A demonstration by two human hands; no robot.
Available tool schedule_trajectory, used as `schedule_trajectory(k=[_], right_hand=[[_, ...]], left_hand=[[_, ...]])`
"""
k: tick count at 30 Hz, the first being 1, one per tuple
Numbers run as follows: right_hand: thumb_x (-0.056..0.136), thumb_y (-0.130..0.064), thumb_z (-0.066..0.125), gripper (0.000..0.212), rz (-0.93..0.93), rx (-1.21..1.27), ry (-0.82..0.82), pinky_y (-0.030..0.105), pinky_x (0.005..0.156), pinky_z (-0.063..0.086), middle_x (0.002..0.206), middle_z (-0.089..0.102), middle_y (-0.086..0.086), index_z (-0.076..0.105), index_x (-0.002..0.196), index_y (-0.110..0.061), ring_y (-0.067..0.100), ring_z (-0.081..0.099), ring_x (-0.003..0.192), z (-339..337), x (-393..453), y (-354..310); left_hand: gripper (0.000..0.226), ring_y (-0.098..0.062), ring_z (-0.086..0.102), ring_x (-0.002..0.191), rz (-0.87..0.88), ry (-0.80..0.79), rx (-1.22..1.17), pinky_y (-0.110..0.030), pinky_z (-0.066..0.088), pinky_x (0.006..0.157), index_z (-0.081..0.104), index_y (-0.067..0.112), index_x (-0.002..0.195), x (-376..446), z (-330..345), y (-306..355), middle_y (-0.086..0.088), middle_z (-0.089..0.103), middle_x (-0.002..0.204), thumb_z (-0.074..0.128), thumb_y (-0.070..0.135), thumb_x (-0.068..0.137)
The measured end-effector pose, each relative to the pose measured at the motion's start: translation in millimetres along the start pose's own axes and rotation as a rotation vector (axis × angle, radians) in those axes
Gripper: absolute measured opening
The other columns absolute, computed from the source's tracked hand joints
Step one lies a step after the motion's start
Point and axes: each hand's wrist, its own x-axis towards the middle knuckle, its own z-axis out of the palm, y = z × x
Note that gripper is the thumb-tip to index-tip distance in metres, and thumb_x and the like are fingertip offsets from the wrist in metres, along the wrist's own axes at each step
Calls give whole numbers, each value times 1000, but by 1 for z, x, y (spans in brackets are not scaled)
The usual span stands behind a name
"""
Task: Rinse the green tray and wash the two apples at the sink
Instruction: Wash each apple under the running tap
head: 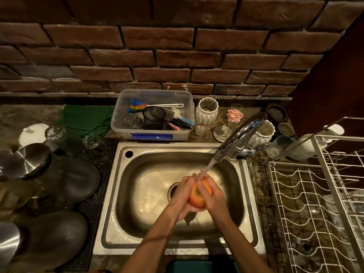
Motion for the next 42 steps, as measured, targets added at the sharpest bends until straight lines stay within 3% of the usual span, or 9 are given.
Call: schedule_trajectory(k=[6,10,14,20,28,33,37,39,42], right_hand=[[95,-35,60,22,255,243,182,33,64,59,111,72,12,71,113,-27,26,69,95,17,12,-11],[82,-50,64,44,518,314,59,44,76,52,96,75,18,70,108,-15,40,67,86,19,17,-17],[87,-53,63,29,342,243,86,43,66,62,108,73,15,72,101,-29,36,73,96,17,17,-7],[77,-73,57,47,136,3,6,40,83,63,115,69,-2,65,112,-42,19,70,103,8,11,-7],[97,-37,59,40,-68,-330,-82,27,89,57,123,61,-6,53,134,-25,9,62,109,-5,-1,-8],[94,-39,64,10,-45,-167,352,23,72,57,91,74,-14,70,101,-36,8,69,88,20,-6,-4],[94,-16,61,17,146,129,490,51,87,58,78,73,-16,71,83,-26,22,67,88,30,8,-14],[92,-19,63,9,290,319,497,55,90,57,94,75,1,72,91,-20,35,68,99,35,14,-16],[90,-41,62,39,559,579,356,55,88,56,115,71,23,67,112,-9,44,67,109,38,17,-21]], left_hand=[[31,-13,69,103,423,137,35,-30,61,73,63,41,115,-5,5,-27,7,64,116,67,51,86],[38,-11,59,117,469,184,138,-35,60,89,55,48,123,-9,0,-26,13,55,128,69,44,88],[30,-20,62,114,543,286,68,-48,57,95,59,37,118,-11,10,-24,4,60,122,69,37,90],[19,-31,66,107,516,375,-92,-56,56,93,66,27,104,-9,21,-21,-4,68,110,70,36,89],[59,-29,67,97,233,294,-4,-48,59,84,56,8,100,-7,9,-14,-10,65,100,76,56,74],[31,-16,62,71,298,284,-126,-34,52,63,60,10,88,-3,16,-25,-6,60,74,75,37,84],[27,-27,62,87,368,281,-151,-46,51,76,59,12,92,-1,16,-33,-11,63,90,73,35,88],[23,-30,62,95,415,274,-189,-53,52,84,61,15,98,-2,14,-38,-15,64,103,71,33,89],[29,-28,63,114,460,286,-220,-56,54,97,66,30,114,-4,11,-39,-10,61,125,74,36,86]])
